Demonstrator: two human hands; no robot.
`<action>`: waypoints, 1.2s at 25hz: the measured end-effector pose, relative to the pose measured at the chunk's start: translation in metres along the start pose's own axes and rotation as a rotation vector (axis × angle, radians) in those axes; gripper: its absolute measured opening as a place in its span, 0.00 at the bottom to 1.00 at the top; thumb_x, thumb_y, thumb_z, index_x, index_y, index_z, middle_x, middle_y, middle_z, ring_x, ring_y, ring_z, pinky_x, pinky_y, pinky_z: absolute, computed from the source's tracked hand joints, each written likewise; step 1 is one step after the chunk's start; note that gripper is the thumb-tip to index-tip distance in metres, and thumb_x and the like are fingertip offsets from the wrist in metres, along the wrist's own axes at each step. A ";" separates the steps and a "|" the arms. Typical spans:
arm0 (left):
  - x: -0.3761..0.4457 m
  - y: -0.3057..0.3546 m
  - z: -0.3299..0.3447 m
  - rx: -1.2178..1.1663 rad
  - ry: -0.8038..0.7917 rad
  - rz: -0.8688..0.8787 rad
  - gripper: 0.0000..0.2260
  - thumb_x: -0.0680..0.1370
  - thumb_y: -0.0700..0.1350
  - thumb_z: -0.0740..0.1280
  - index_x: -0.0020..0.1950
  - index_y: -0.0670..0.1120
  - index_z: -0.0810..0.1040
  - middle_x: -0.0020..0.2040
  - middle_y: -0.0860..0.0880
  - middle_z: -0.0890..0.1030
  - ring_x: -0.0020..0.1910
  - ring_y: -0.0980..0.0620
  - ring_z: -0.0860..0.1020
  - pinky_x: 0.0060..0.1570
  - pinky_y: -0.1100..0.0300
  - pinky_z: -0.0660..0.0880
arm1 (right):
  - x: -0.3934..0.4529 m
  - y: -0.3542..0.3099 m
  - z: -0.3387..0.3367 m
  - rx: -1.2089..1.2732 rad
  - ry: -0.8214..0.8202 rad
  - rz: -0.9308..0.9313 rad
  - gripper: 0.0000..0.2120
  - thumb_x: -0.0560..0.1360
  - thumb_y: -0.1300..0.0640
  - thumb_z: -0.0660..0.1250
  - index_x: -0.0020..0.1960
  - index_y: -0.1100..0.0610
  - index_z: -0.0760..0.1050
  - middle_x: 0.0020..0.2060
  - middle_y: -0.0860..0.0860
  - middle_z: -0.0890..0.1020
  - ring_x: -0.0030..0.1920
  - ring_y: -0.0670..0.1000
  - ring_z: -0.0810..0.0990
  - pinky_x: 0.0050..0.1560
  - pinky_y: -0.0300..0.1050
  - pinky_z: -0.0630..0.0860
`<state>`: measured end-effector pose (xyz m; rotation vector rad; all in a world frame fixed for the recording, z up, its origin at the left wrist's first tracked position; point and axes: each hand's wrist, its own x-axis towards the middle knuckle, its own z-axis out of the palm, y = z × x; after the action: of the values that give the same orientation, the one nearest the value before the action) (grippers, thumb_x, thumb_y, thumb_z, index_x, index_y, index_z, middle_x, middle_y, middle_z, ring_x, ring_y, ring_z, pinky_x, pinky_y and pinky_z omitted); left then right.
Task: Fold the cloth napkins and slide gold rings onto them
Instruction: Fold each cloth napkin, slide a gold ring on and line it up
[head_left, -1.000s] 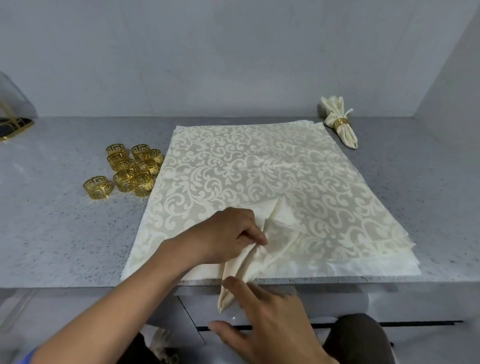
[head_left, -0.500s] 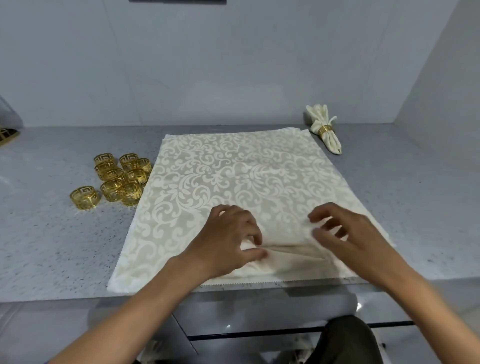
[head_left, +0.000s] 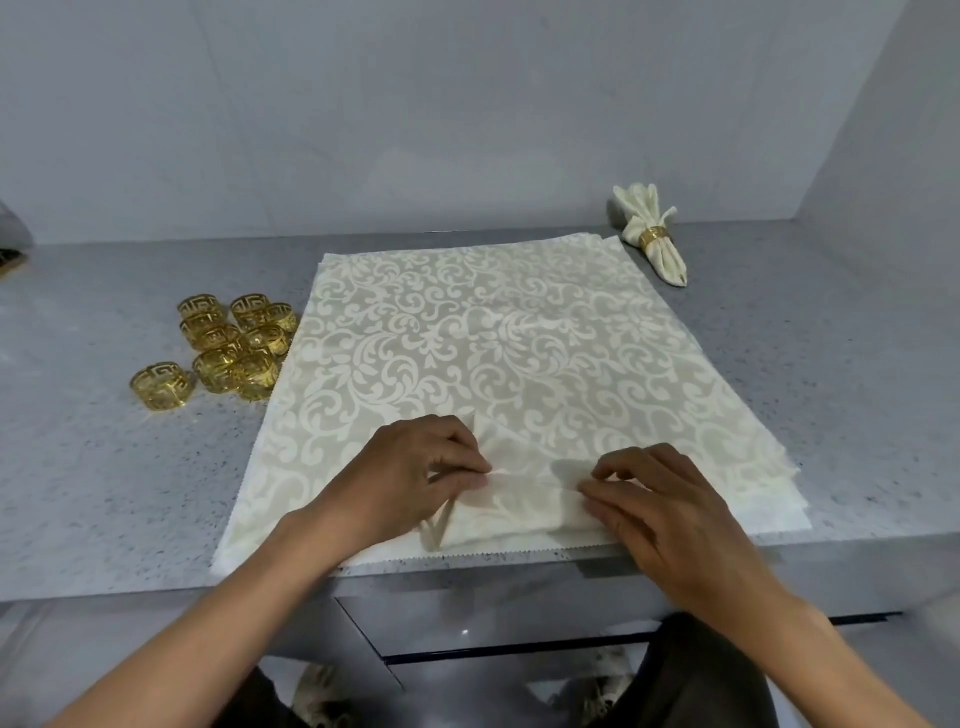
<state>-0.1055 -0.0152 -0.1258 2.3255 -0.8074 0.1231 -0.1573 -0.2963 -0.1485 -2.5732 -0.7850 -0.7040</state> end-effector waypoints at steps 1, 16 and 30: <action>-0.002 0.000 0.000 0.000 0.000 0.004 0.06 0.76 0.47 0.73 0.51 0.52 0.86 0.48 0.60 0.81 0.47 0.60 0.79 0.47 0.61 0.77 | 0.001 0.002 0.000 0.016 0.000 0.006 0.11 0.79 0.52 0.64 0.52 0.54 0.83 0.47 0.45 0.79 0.44 0.49 0.75 0.46 0.46 0.73; -0.026 0.006 -0.021 0.408 -0.310 0.173 0.34 0.78 0.70 0.55 0.77 0.51 0.65 0.68 0.56 0.66 0.72 0.59 0.59 0.76 0.53 0.37 | 0.014 0.009 -0.004 0.075 -0.162 -0.023 0.17 0.82 0.45 0.57 0.60 0.49 0.81 0.47 0.41 0.74 0.44 0.45 0.73 0.47 0.45 0.70; -0.011 0.013 0.003 0.446 -0.003 0.106 0.13 0.66 0.45 0.68 0.49 0.48 0.85 0.40 0.54 0.78 0.41 0.55 0.78 0.70 0.51 0.58 | 0.018 -0.022 -0.009 -0.045 -0.117 0.189 0.13 0.70 0.56 0.57 0.44 0.54 0.80 0.39 0.44 0.75 0.36 0.46 0.73 0.36 0.39 0.72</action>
<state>-0.1223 -0.0191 -0.1240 2.6937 -0.9849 0.3803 -0.1610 -0.2760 -0.1273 -2.7040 -0.5555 -0.5230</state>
